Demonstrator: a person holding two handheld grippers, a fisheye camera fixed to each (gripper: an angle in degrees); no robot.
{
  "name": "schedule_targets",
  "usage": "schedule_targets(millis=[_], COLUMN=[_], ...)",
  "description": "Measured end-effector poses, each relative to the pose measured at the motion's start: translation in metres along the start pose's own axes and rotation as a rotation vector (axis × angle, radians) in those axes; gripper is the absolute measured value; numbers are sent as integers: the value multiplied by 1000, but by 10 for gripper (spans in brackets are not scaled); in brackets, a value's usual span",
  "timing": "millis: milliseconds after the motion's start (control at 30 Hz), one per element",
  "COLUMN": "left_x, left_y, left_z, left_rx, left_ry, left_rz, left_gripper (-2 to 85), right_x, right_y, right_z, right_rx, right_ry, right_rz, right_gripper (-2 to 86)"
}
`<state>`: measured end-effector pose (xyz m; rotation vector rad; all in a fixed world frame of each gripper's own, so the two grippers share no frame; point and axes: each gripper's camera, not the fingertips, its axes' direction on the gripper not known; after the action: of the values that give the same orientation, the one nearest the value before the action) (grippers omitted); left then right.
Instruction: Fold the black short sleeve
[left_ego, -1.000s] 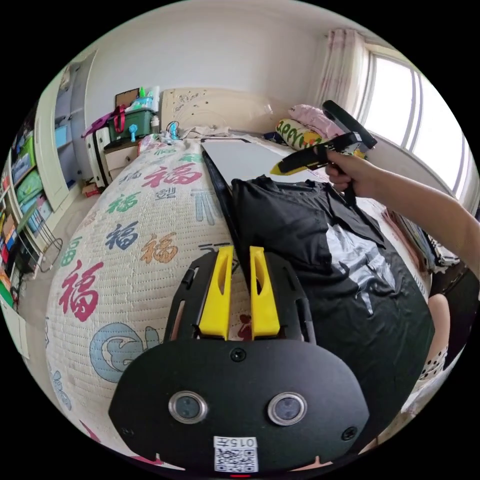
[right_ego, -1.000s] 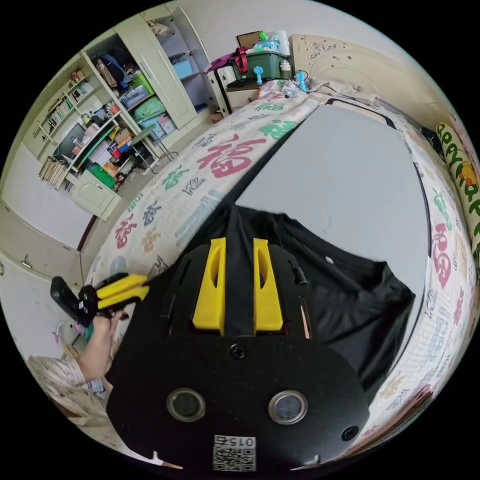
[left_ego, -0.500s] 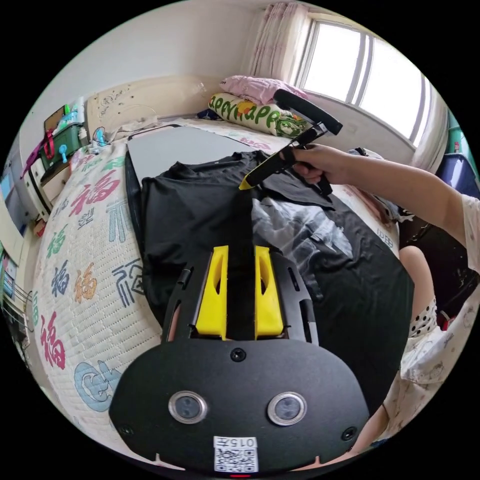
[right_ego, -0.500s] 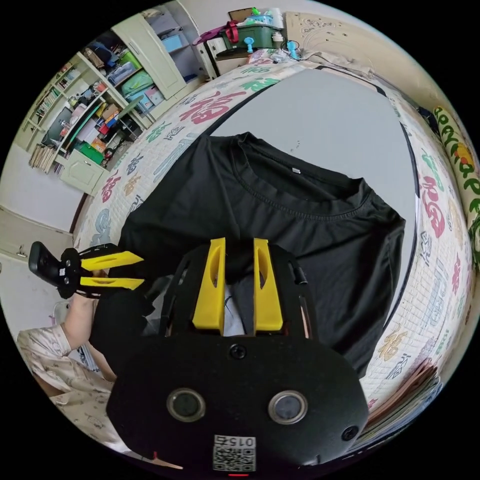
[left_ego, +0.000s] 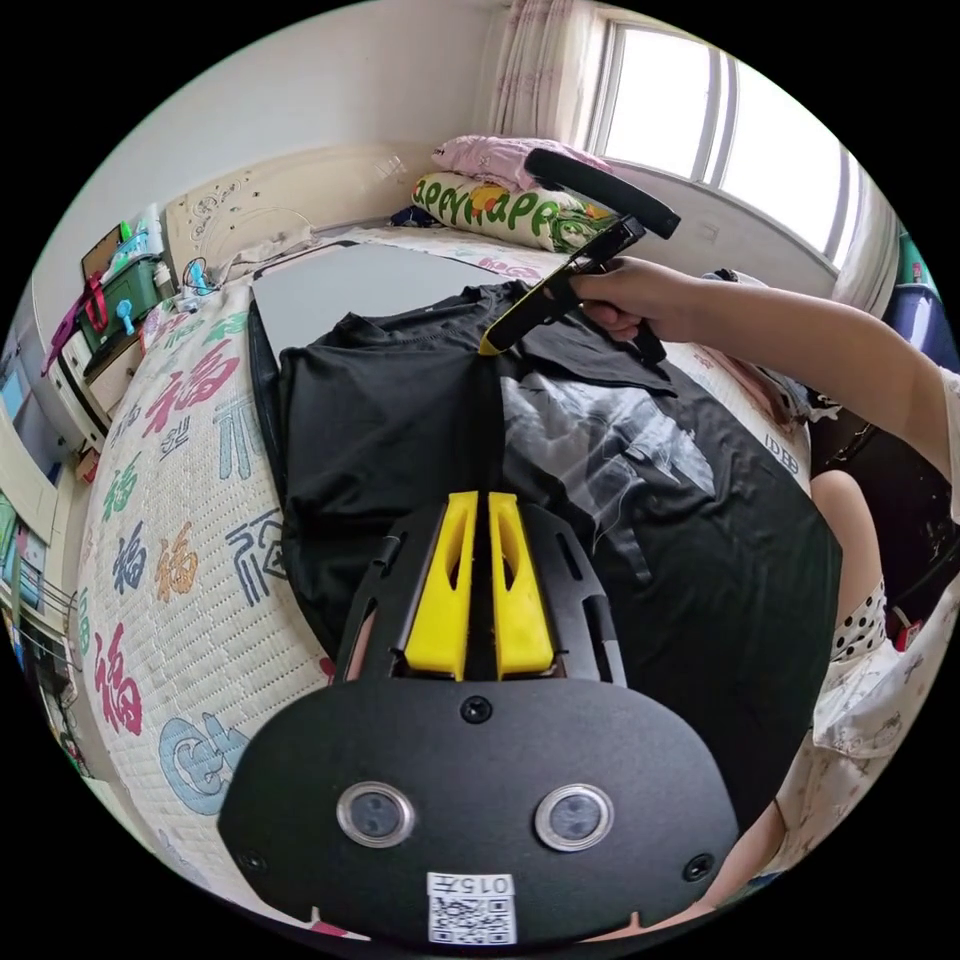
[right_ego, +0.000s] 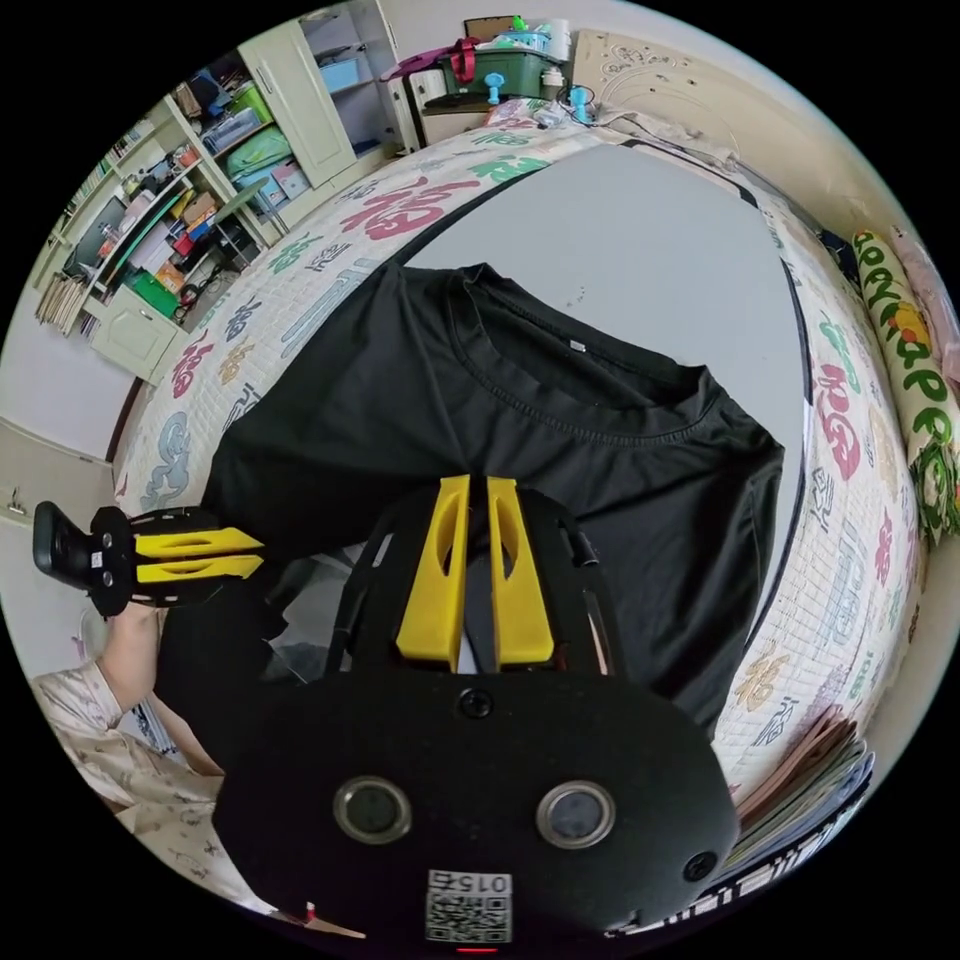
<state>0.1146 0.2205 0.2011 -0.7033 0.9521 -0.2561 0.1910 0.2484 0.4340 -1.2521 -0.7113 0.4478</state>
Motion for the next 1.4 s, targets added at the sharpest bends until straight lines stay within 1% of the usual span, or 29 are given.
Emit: schedule_targets(millis=[33, 133, 167, 200, 233, 300, 333, 400, 433, 500, 533, 567, 633, 700, 733, 800, 833, 867, 900, 967, 1033, 1100, 1200, 1267, 1400], left_x=[1, 8, 12, 18, 21, 41, 47, 75, 82, 109, 114, 126, 142, 155, 156, 156, 155, 152, 148, 142, 134, 127, 124, 128, 134], left_y=[2, 21, 30, 39, 44, 66, 73, 101, 109, 144, 155, 180, 221, 268, 279, 319, 328, 346, 361, 377, 388, 400, 413, 419, 436], left_z=[-2, -24, -38, -55, -65, -104, -113, -147, -153, -172, -175, -182, -190, -196, -196, -200, -201, -203, -204, -201, -192, -176, -155, -146, -146], left_rx=[-1, 24, 61, 127, 170, 351, 397, 558, 573, 578, 572, 574, 565, 470, 445, 354, 338, 317, 302, 267, 205, 142, 88, 85, 166], left_ry=[3, -9, -30, -68, -89, -186, -216, -326, -338, -323, -306, -276, -245, -225, -216, -170, -167, -175, -172, -140, -102, -24, 76, 112, 131], left_rz=[-2, -11, -11, -16, -18, -6, -5, -25, -27, -80, -109, -160, -230, -331, -355, -463, -493, -567, -635, -705, -768, -816, -854, -853, -860], left_gripper=[28, 51, 53, 55, 55, 54, 53, 51, 51, 51, 52, 55, 52, 47, 47, 52, 58, 71, 100, 131, 143, 146, 139, 129, 73], right_x=[0, -9, -17, -27, -33, -66, -77, -115, -123, -149, -152, -150, -135, -103, -94, -61, -54, -40, -29, -17, -13, -13, -17, -14, -17], right_y=[5, 58, 92, 132, 155, 258, 286, 383, 405, 482, 496, 517, 543, 575, 582, 607, 613, 625, 635, 646, 652, 651, 657, 662, 670], right_z=[-8, -75, -109, -144, -162, -227, -242, -284, -291, -313, -319, -329, -342, -350, -351, -353, -354, -356, -357, -358, -360, -361, -384, -400, -434], right_rx=[10, 152, 232, 318, 367, 580, 629, 781, 811, 895, 881, 824, 746, 663, 639, 563, 548, 527, 505, 473, 428, 314, 336, 337, 304], right_ry=[-8, -85, -119, -117, -98, 58, 120, 374, 431, 582, 587, 561, 442, 233, 180, 2, -34, -97, -156, -222, -235, -208, -208, -245, -278], right_rz=[11, 33, 15, -6, -9, -27, -32, -11, -16, -24, -14, 37, 157, 273, 303, 431, 462, 520, 572, 625, 658, 676, 673, 702, 687], right_gripper=[58, 63, 61, 59, 58, 51, 50, 47, 46, 33, 29, 30, 48, 71, 75, 93, 96, 100, 103, 105, 110, 121, 126, 120, 108])
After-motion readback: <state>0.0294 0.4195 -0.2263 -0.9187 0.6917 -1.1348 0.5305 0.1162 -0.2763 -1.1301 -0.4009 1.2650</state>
